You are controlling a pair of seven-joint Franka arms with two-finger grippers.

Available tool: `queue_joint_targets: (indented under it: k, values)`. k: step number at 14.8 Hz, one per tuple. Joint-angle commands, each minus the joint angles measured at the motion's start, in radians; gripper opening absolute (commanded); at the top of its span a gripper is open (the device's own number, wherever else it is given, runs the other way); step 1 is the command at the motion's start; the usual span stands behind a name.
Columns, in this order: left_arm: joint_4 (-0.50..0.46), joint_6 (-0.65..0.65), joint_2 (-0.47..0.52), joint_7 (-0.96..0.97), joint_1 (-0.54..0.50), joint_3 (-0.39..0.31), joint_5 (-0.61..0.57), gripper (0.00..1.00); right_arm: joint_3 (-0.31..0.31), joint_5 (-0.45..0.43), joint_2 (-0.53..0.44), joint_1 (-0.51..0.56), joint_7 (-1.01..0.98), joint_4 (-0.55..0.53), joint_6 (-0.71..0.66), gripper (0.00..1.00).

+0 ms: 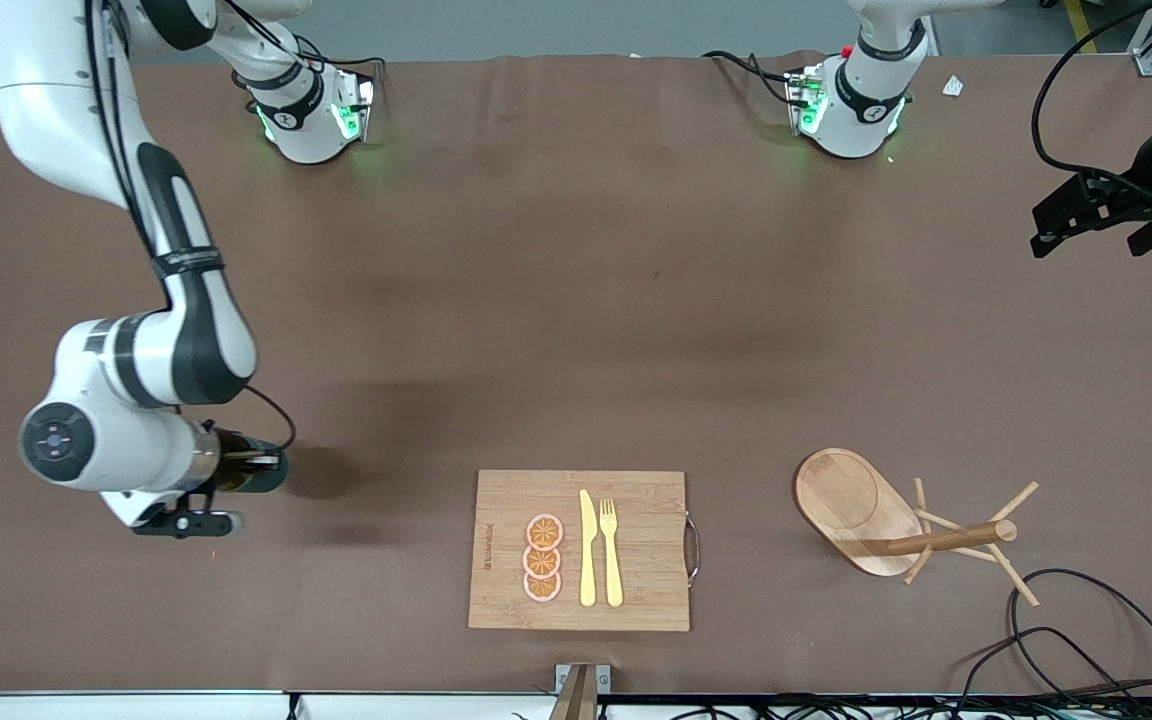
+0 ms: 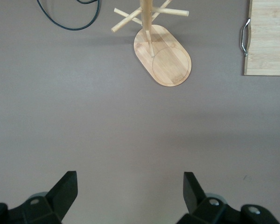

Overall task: Pass cup and hang on rack
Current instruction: 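Lift the teal mug with the right gripper toward the table center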

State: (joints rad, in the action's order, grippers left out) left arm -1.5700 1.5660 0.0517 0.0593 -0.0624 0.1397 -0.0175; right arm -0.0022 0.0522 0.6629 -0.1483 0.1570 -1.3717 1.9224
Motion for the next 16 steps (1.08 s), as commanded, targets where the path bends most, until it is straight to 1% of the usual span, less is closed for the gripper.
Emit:
queue_joint_targets:
  k: [1, 3, 4, 6, 8, 10, 11, 13, 16]
  values:
    - [0.024, -0.009, -0.010, -0.015, -0.005, 0.001, 0.013, 1.00, -0.007, 0.005, -0.019, -0.130, 0.088, -0.003, -0.011, 0.02]
    - [0.024, -0.001, -0.016, -0.013, -0.005, 0.001, 0.011, 1.00, -0.007, 0.002, -0.019, -0.233, 0.148, 0.008, -0.007, 0.02]
    - [0.024, 0.000, -0.016, -0.013, -0.005, 0.001, 0.013, 1.00, -0.010, -0.002, -0.016, -0.290, 0.227, 0.037, 0.001, 0.02]
    - [0.024, 0.000, -0.016, -0.013, -0.005, 0.000, 0.013, 1.00, -0.007, 0.000, 0.009, -0.370, 0.253, 0.100, 0.009, 0.02]
    - [0.024, 0.000, -0.016, -0.013, -0.005, 0.000, 0.013, 1.00, -0.009, 0.000, 0.020, -0.445, 0.233, 0.105, 0.106, 0.02]
    - [0.024, 0.000, -0.016, -0.013, -0.005, 0.000, 0.013, 1.00, -0.004, 0.002, 0.043, -0.505, 0.228, 0.112, 0.174, 0.02]
    - [0.024, 0.000, -0.018, -0.013, -0.005, 0.000, 0.013, 1.00, 0.008, 0.003, 0.066, -0.534, 0.233, 0.138, 0.202, 0.02]
    - [0.024, 0.000, -0.018, -0.013, -0.005, 0.000, 0.013, 1.00, 0.019, 0.015, 0.124, -0.574, 0.249, 0.198, 0.204, 0.02]
    - [0.024, 0.000, -0.019, -0.013, -0.005, 0.000, 0.013, 1.00, 0.019, 0.015, 0.193, -0.614, 0.300, 0.250, 0.205, 0.02]
